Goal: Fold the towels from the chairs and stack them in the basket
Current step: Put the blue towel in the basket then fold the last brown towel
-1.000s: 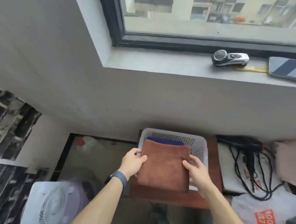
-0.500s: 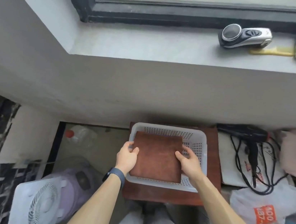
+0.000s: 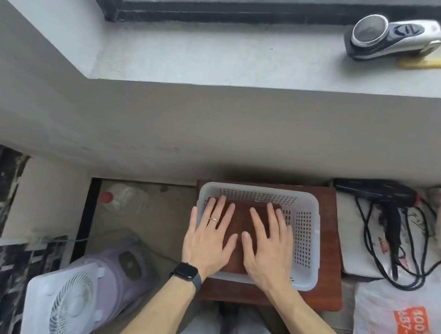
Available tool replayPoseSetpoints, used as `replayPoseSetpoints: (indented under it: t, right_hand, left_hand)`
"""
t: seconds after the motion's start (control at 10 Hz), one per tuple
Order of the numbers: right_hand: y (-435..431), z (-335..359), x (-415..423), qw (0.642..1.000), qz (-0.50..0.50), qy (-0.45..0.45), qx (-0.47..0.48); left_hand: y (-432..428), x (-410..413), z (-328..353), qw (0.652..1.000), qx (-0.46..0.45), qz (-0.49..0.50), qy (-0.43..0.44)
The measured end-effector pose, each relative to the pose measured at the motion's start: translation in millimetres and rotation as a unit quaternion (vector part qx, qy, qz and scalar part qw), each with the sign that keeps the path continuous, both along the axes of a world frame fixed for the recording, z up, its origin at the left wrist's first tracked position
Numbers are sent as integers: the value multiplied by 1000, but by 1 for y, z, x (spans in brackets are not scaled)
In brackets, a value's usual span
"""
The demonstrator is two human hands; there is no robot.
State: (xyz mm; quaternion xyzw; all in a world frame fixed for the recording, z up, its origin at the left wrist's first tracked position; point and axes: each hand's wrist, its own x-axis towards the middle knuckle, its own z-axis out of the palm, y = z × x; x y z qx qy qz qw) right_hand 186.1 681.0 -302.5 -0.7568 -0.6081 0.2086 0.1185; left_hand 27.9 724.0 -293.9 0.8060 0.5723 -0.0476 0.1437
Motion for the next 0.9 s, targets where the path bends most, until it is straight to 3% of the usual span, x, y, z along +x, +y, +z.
replayPoseSetpoints:
  t: [0.1,0.2,0.5,0.9]
  right_hand:
    - [13,-27,-1,996,40,-36,-70]
    - [23,-47,4,995,48,-41,-82]
    - [21,-80,2,997,57,-17,-49]
    - [28,-47,1,994,57,-36,-86]
  left_hand:
    - [10,3,-20,999,-25,-14,27]
    - [17,6,-39,999,-34,6,22]
    - [11,6,-74,999,8,-2,45]
    - [17,9,-45,999,-21,16,24]
